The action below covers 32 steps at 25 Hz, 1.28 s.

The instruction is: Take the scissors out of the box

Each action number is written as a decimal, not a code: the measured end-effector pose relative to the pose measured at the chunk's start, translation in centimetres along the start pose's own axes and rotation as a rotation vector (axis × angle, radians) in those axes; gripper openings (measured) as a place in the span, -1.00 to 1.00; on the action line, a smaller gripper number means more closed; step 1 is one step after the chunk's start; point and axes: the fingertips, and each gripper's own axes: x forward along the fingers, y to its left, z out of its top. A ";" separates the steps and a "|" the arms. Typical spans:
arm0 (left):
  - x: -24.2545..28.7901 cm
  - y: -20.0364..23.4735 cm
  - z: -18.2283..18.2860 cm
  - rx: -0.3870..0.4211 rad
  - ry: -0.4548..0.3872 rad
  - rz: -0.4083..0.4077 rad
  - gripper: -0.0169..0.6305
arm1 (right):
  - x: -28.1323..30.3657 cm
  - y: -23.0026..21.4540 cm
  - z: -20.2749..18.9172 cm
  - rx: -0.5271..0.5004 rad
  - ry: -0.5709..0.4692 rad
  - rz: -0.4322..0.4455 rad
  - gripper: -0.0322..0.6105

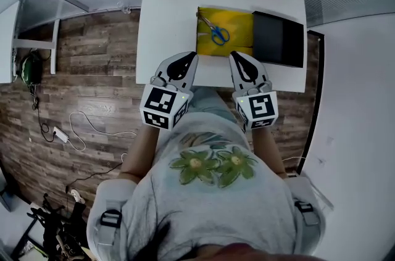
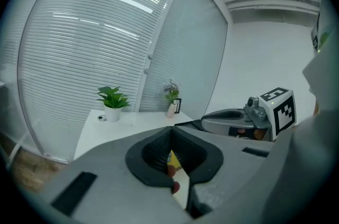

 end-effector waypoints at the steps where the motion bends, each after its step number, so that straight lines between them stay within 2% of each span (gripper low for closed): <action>1: 0.4 0.4 0.3 0.001 0.003 0.001 -0.96 | 0.5 -0.2 -0.1 0.001 0.007 0.004 -0.87; 10: 4.0 3.2 1.0 -0.017 0.036 0.001 -0.96 | 4.5 -2.1 -2.3 0.006 0.129 0.058 -0.86; 15: 5.3 5.0 0.8 -0.026 0.053 0.024 -0.96 | 6.2 -2.8 -4.4 -0.002 0.209 0.072 -0.78; 32: 9.2 7.7 1.5 -0.039 0.090 0.028 -0.96 | 9.5 -4.5 -7.0 0.005 0.337 0.139 -0.63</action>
